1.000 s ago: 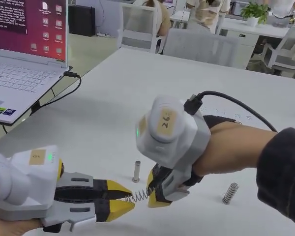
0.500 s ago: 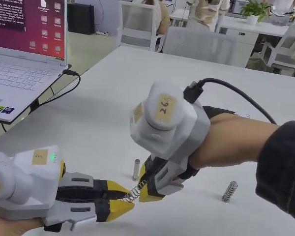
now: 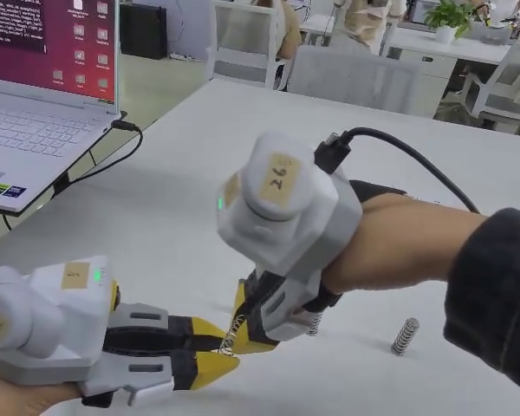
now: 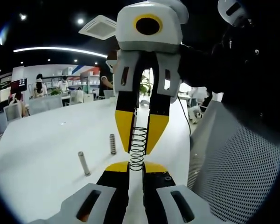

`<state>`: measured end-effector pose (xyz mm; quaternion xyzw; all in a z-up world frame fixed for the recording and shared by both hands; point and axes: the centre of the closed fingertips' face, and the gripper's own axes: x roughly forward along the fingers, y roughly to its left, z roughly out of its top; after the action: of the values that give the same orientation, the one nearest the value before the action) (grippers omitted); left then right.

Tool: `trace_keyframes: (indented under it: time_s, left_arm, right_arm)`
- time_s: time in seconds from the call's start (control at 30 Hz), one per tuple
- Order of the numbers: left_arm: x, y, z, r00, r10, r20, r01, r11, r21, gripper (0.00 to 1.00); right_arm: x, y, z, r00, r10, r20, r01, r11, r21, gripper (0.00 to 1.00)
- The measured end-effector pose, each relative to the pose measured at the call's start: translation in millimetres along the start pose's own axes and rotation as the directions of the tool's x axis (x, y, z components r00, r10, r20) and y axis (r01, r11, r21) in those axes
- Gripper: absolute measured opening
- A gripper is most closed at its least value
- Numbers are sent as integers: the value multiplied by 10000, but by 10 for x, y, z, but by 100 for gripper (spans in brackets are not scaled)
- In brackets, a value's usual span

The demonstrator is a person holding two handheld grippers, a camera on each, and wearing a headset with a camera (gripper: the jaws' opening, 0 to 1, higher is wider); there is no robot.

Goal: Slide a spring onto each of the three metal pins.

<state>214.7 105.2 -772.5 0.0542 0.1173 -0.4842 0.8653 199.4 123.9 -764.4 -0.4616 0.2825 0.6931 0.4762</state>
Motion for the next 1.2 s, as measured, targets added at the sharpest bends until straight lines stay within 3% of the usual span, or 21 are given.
trace_keyframes:
  time_s: [0.8, 1.2]
  left_arm:
    - [26, 23, -34, 10000, 48, -27, -49, 10000, -84, 3]
    - [13, 71, -95, 9995, 306, -97, -309, 9990, -313, 18]
  right_arm:
    - [21, -8, -5, 9998, 31, -204, -34, 9999, -156, 8]
    - [21, -63, -48, 9992, -136, -377, 130, 9998, -143, 8]
